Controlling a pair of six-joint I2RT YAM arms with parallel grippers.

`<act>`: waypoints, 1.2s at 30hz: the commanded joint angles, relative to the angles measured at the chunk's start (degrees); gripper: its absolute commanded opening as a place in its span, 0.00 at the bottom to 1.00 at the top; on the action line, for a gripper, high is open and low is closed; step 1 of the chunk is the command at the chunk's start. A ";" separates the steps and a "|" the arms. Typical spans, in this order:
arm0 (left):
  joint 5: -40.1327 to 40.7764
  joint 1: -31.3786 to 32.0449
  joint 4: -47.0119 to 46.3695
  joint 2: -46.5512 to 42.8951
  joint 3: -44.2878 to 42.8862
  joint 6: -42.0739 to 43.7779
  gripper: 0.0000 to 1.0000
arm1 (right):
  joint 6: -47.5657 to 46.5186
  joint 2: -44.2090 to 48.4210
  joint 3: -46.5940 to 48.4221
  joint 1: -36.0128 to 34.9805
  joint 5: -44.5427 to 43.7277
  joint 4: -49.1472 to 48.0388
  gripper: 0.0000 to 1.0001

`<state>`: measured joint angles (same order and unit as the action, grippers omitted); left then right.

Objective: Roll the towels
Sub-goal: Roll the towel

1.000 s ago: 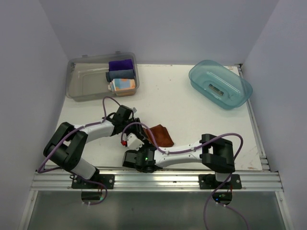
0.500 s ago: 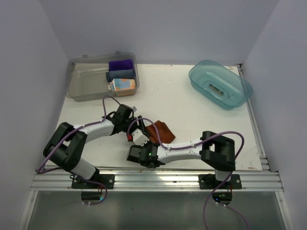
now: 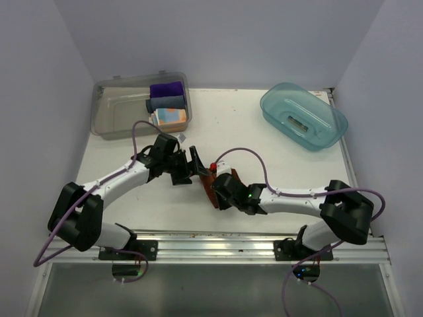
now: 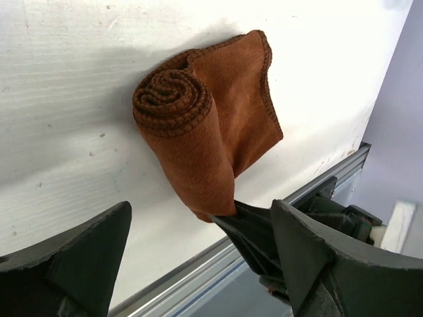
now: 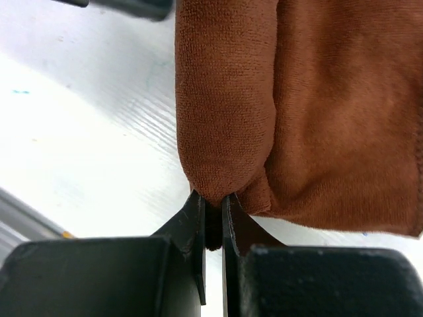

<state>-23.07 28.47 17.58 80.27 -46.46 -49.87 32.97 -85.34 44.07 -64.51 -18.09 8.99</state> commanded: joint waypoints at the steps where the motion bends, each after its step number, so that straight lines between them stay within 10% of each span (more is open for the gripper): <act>1: 1.01 -0.52 1.75 -1.61 -1.36 1.70 0.90 | 3.67 1.84 -3.64 3.42 13.32 -8.64 0.00; 36: -3.56 0.10 -10.29 10.25 1.20 1.97 0.73 | 19.60 -8.70 -18.85 23.55 52.54 -44.60 0.00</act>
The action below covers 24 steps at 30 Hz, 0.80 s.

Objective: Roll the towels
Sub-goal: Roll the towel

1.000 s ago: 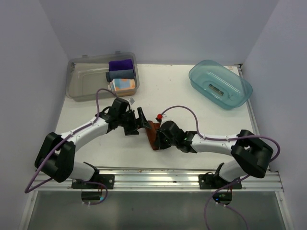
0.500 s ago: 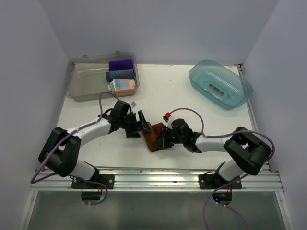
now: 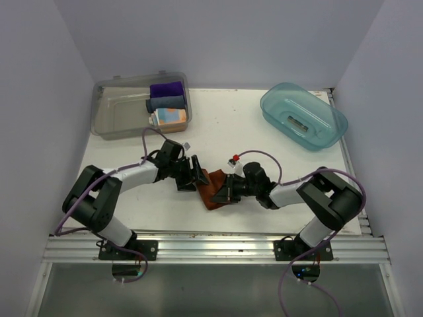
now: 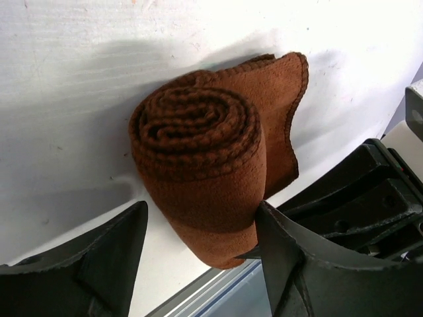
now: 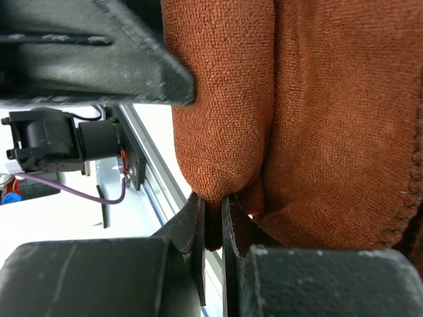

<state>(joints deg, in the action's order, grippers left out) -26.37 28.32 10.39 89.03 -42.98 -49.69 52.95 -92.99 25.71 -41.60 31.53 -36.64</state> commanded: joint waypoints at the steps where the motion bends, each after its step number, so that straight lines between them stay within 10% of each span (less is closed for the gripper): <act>1: 0.00 0.25 -3.27 1.93 -2.54 1.62 0.68 | -1.17 -1.05 0.12 0.91 2.92 2.44 0.00; 4: 2.11 0.25 -4.24 4.30 -2.72 0.48 0.56 | -4.60 0.52 2.48 1.44 1.18 10.17 0.02; 10: 1.05 0.42 -4.16 4.66 -3.51 -0.14 0.49 | -12.68 11.58 9.68 0.30 -11.91 34.59 0.50; 17: 2.03 0.51 -0.46 5.09 -4.92 -0.23 0.49 | -18.40 19.52 23.13 -10.93 -42.71 61.21 0.56; 24: 2.11 0.60 0.15 5.45 -5.09 -0.49 0.49 | -22.01 4.07 41.14 -27.90 -65.77 73.63 0.58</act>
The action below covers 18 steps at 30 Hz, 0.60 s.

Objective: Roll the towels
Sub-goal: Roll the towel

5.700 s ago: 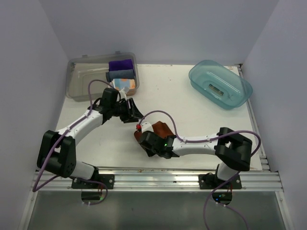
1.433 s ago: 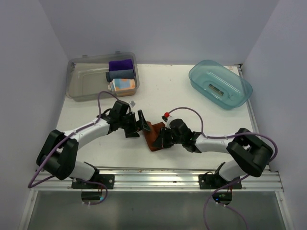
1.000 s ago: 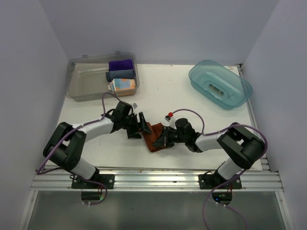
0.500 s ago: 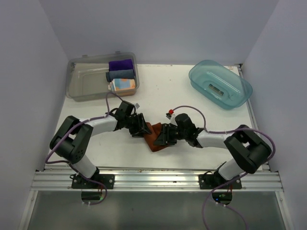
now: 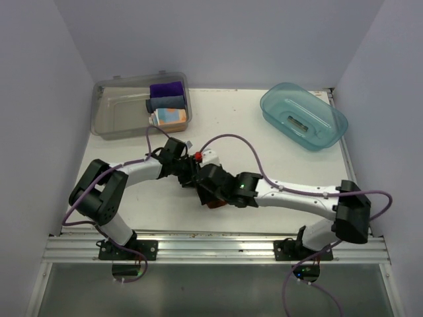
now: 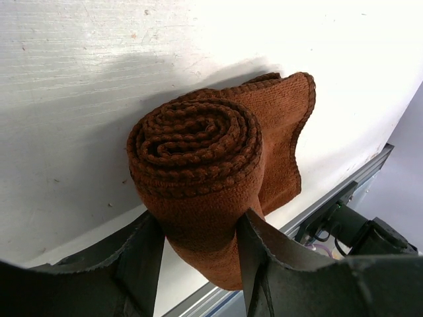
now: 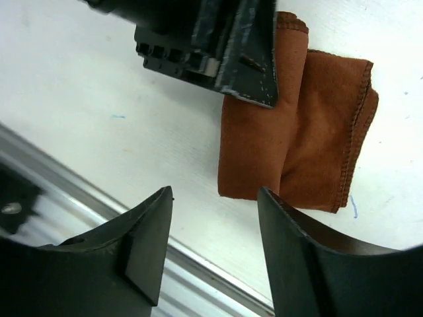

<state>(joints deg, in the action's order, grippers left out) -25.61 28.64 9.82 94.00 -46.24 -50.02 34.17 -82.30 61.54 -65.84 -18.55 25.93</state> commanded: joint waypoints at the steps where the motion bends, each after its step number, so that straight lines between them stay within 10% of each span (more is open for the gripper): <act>1: 1.43 0.27 0.64 0.66 -1.84 -0.17 0.49 | -3.58 -8.73 6.91 -6.03 -17.56 12.90 0.59; 18: 1.61 0.27 1.69 -0.22 -1.49 0.19 0.49 | -2.54 -24.40 8.43 -9.30 -24.35 9.05 0.63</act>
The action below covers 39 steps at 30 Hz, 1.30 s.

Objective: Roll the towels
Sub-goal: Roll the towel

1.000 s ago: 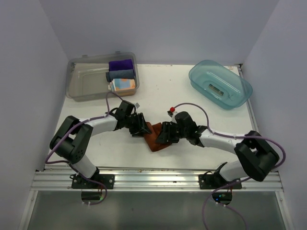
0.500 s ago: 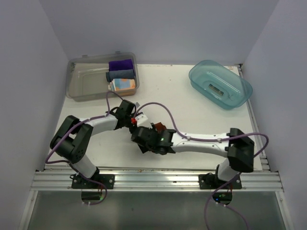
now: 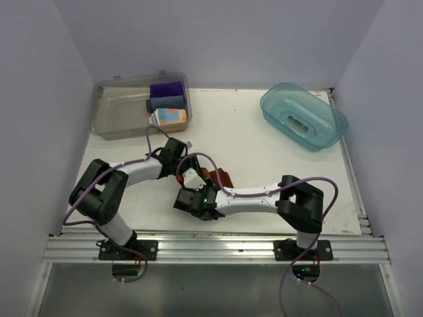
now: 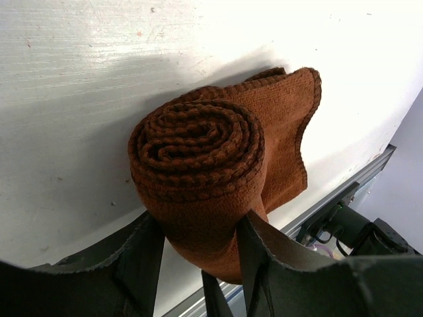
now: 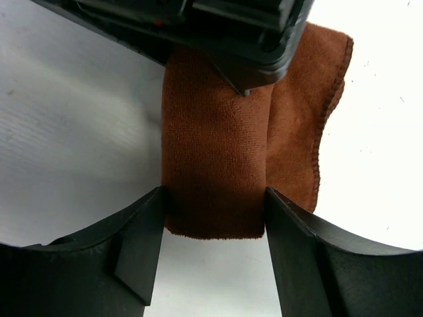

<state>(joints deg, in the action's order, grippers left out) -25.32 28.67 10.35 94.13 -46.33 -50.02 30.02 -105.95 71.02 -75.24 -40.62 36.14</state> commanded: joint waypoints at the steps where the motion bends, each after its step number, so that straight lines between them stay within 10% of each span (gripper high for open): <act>1: 1.33 0.25 1.16 -0.70 -1.22 0.27 0.49 | 1.88 -0.92 -1.15 0.27 -2.10 -1.51 0.58; 12: 1.24 0.25 0.99 -1.67 -0.43 0.10 0.50 | 2.41 -1.89 -0.44 0.18 -2.36 -1.51 0.52; 19: 0.89 0.16 2.22 -2.89 -1.31 0.89 0.61 | 3.64 0.65 -3.43 1.23 1.06 -5.27 0.15; 26: 1.94 -0.98 5.38 -9.04 -0.96 3.26 0.91 | 4.96 10.67 -16.43 8.53 21.44 -23.11 0.07; 39: -1.40 -1.24 2.22 -12.04 4.48 5.28 0.95 | 15.94 17.97 -37.08 20.65 51.15 -54.84 0.04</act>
<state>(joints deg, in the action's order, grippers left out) -24.88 27.75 14.66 83.29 -43.29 -46.68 40.58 -87.88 38.00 -55.99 -0.89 -10.11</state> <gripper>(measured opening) 0.948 0.172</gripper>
